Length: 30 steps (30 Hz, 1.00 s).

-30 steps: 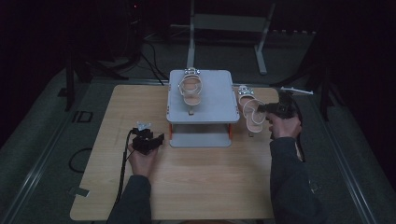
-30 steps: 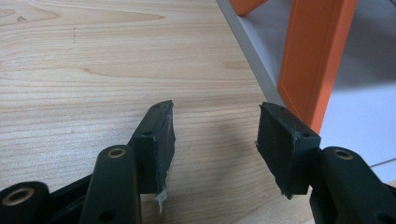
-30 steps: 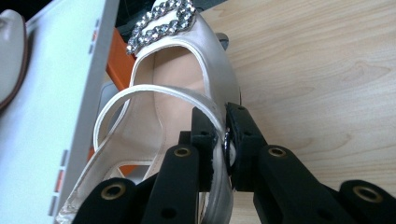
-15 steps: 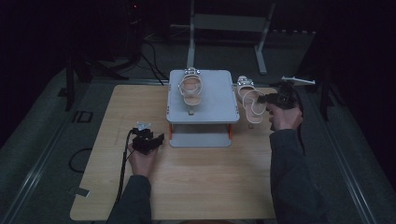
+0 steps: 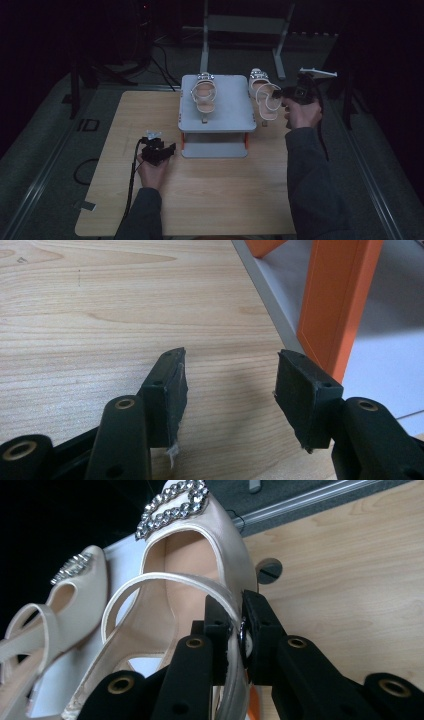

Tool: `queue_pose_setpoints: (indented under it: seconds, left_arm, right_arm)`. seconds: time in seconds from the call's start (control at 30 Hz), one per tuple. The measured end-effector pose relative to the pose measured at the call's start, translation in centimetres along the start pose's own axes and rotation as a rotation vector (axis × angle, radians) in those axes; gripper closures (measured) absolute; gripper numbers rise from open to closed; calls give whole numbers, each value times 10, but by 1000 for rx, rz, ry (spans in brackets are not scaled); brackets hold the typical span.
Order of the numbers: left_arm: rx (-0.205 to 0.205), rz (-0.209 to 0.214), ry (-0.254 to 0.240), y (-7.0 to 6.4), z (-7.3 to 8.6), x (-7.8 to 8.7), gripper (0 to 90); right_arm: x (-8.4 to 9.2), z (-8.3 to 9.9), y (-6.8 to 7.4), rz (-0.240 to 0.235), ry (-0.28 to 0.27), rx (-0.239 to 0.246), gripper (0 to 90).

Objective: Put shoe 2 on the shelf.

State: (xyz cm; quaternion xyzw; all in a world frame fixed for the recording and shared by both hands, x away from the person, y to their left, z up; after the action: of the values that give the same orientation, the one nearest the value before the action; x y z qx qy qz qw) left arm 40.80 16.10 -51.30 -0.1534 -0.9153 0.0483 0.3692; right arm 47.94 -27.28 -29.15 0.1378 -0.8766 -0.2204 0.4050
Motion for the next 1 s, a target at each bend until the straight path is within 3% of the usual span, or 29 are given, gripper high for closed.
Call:
queue_pose_setpoints:
  seconds: [0.57, 0.73, 0.9, 1.0]
  left_arm:
    - [1, -2, 1, 0, 0, 0, 470]
    - [0, -2, 1, 0, 0, 0, 469]
    - [1, -2, 0, 0, 0, 0, 469]
    - [0, -2, 0, 0, 0, 0, 469]
  right_arm:
    - [-1, -10, 40, -19, -15, 16, 825]
    - [-6, -8, 59, -15, -1, 47, 824]
    - [-11, -10, 73, -13, 2, 49, 823]
    - [-15, -10, 88, -24, 5, 52, 823]
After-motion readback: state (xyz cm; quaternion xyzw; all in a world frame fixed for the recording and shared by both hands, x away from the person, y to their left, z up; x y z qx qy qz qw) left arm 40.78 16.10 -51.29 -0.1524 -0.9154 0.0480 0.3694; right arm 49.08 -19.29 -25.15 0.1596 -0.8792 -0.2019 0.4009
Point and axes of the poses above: each handheld gripper's, and its own axes: x roughly backward along the jaws, z roughly out of its underside, y roughly to its left, the point moved 1 cm from there along -x, roughly forward along the jaws, and after that the axes turned 3 degrees about y, right-handed, at the moved point
